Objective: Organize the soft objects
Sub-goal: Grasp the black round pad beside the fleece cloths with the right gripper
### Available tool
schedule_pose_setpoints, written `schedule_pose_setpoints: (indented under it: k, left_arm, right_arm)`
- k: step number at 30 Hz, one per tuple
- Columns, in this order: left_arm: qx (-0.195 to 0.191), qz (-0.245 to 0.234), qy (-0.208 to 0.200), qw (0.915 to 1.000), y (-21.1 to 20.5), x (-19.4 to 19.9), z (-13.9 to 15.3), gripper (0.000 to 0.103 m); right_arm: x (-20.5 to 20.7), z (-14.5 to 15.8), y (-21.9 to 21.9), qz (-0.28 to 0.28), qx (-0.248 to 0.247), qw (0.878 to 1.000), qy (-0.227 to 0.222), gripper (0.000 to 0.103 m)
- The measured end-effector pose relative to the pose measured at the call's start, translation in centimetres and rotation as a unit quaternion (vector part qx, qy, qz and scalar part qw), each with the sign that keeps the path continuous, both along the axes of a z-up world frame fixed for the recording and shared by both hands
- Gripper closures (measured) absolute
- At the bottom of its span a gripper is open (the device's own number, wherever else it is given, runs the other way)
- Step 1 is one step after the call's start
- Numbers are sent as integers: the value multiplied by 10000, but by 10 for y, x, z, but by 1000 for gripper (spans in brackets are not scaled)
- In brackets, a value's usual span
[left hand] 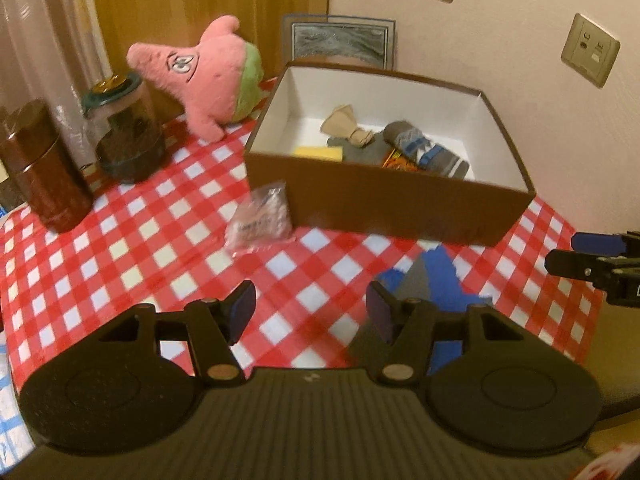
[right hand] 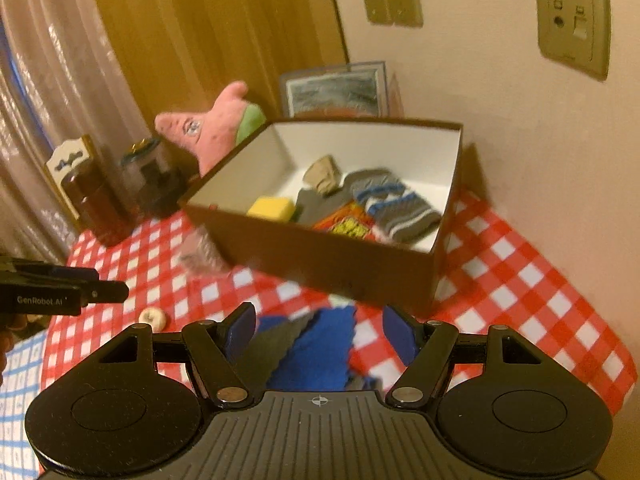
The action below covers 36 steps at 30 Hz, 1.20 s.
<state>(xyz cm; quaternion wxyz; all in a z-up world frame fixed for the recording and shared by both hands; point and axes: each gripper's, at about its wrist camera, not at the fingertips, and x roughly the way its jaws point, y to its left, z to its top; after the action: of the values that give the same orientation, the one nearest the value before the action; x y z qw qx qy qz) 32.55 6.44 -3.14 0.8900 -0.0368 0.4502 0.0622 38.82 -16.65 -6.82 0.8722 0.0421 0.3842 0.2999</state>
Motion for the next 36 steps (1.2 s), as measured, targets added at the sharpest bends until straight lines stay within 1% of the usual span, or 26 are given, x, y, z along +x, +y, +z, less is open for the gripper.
schedule_pose_setpoints:
  k: [7,18,23,29,36]
  left_arm:
    - [-74,-5,172,9998,-1,-26,-12,44]
    - [-186,62,339,9992,-1,-54,-28,44]
    - [-278,95,445,9986,-2,-66,-40,44]
    - [-277,139,636,9975,-5,-78,-57,44]
    - [-333,97,866,9956,-10,-83,-74,44]
  right_arm:
    - [-27,-12,6,164,-77,9997,141,33]
    - [-53,-29,8,167,-169,9991,359,33]
    - [-60,-44,8,196,-306,9980,515,33]
    - [-69,-64,8,280,-535,9955,736,33]
    - [-77,-92,14,517,-888,9899,975,33]
